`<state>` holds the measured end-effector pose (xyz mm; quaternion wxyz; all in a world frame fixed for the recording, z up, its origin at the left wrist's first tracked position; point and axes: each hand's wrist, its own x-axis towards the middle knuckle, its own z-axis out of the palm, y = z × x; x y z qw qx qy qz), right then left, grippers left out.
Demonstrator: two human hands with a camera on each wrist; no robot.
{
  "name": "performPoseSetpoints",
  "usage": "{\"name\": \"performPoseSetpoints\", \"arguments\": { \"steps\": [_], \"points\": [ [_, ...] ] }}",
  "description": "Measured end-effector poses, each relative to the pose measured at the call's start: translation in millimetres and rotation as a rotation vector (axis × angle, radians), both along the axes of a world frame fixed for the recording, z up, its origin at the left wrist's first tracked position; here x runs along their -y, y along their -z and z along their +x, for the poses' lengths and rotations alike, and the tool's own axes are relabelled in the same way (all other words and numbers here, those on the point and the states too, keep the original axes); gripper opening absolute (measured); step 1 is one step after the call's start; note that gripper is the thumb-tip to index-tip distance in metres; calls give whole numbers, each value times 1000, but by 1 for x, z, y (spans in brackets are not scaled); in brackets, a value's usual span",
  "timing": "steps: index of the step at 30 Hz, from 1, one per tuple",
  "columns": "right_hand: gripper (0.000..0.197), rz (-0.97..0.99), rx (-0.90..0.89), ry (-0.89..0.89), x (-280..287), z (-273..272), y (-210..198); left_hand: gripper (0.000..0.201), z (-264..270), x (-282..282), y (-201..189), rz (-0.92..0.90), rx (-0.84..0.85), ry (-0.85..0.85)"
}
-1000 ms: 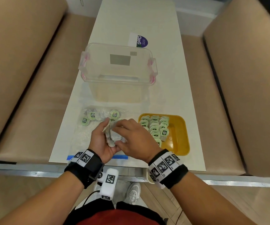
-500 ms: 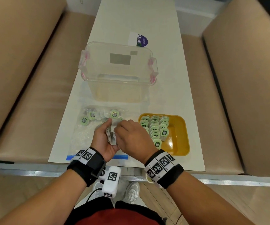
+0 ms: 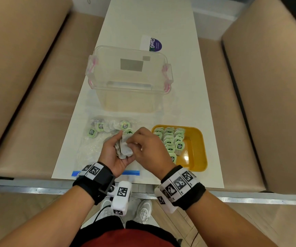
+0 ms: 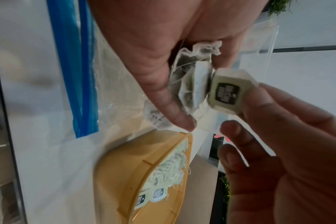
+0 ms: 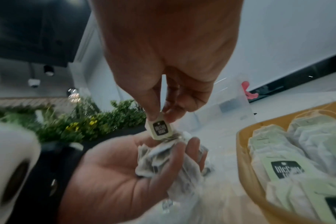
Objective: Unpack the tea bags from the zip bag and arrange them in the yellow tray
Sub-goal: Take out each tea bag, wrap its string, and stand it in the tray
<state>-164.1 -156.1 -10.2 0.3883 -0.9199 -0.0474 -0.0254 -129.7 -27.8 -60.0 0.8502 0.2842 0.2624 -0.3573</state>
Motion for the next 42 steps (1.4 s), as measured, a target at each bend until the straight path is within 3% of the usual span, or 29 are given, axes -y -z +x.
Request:
{"name": "performPoseSetpoints", "arguments": {
  "steps": [7, 11, 16, 22, 25, 30, 42],
  "points": [
    [8, 154, -42, 155, 15, 11, -27, 39, -1, 1, -2, 49, 12, 9],
    [14, 189, -120, 239, 34, 15, -41, 54, 0, -2, -1, 47, -11, 50],
    [15, -163, -174, 207, 68, 14, -54, 61, 0, -8, 4, 37, -24, 64],
    [9, -220, -314, 352, 122, -1, -58, 57, -2, -13, 6, 60, -10, 60],
    [11, -169, -407, 411, 136, -16, -49, 59, -2, -14, 8, 63, -6, 68],
    [16, -254, -571, 403, 142, -34, -10, 60, -4, -13, 9, 73, 2, 89],
    [24, -199, -553, 471, 129, -32, 32, 62, -7, -13, 8, 76, 17, 103]
  ]
}}
